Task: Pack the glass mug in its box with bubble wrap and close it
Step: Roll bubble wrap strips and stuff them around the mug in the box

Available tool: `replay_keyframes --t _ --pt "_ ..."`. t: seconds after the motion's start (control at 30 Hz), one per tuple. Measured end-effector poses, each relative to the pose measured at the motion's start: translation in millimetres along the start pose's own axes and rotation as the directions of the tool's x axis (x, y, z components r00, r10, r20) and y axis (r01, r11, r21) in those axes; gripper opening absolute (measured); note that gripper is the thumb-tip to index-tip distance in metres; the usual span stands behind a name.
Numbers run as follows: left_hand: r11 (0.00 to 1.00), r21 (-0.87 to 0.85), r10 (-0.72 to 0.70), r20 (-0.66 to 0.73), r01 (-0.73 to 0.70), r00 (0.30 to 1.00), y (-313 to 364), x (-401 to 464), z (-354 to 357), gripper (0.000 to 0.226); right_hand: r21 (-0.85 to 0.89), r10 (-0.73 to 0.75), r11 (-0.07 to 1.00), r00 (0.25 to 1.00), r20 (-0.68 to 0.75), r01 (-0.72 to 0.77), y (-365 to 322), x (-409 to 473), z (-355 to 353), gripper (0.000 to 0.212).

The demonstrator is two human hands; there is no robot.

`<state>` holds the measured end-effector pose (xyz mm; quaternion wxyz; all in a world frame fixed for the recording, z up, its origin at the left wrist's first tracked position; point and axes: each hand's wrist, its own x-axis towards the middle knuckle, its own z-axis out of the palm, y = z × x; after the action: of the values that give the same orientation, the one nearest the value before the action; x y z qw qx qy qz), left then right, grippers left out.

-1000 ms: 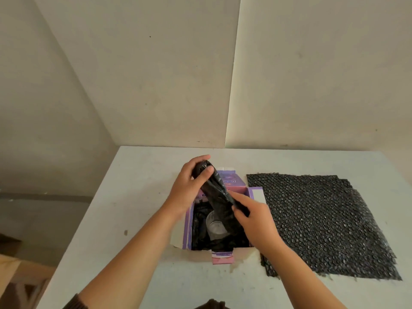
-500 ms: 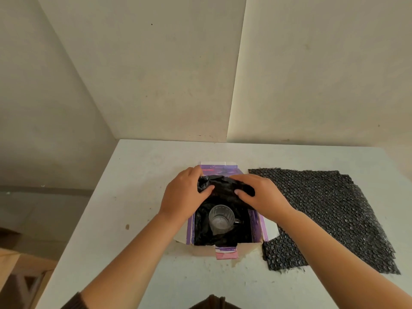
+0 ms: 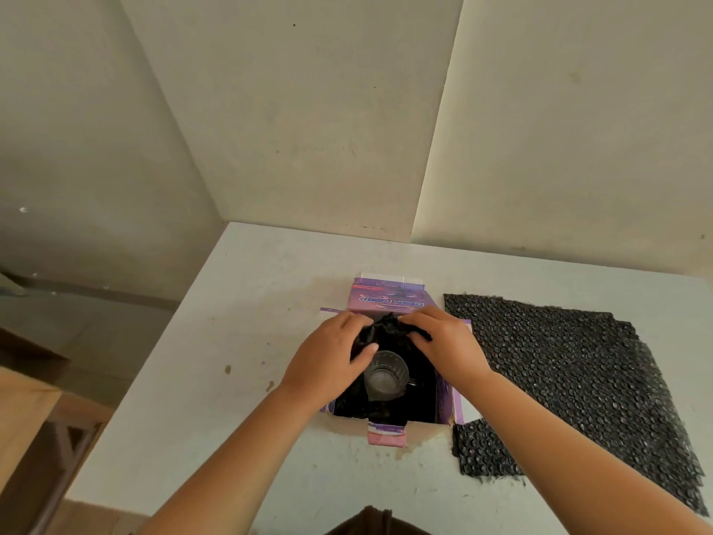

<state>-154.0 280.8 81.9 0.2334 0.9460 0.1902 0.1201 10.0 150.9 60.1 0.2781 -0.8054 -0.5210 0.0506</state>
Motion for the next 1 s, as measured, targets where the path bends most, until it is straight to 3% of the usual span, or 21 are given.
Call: replay_keyframes --t 0.17,0.47,0.63,0.77,0.9,1.0 --pt "0.996 0.012 -0.085 0.076 0.084 0.994 3 -9 6 0.045 -0.044 -0.078 0.996 0.996 0.044 0.080 2 9 11 0.030" --pt "0.957 0.141 -0.262 0.041 0.254 0.964 16 -14 32 0.051 -0.014 -0.078 0.997 0.989 0.123 0.080 4 19 21 0.034" --pt "0.910 0.200 -0.357 -0.070 0.364 0.932 25 -9 42 0.030 -0.065 -0.141 0.985 0.970 0.200 0.157 8 16 19 0.025" --pt "0.905 0.219 -0.356 -0.083 0.366 0.931 22 -9 53 0.017 -0.033 -0.028 0.998 0.924 0.381 0.044 17 21 15 0.038" --pt "0.917 0.253 -0.329 0.039 0.309 0.944 17 -11 58 0.039 -0.069 0.073 0.997 0.857 0.510 -0.044 17 32 12 0.042" --pt "0.909 0.295 -0.355 0.169 0.296 0.920 16 -5 57 0.054 -0.130 0.078 0.992 0.813 0.577 -0.003 14 42 13 0.042"
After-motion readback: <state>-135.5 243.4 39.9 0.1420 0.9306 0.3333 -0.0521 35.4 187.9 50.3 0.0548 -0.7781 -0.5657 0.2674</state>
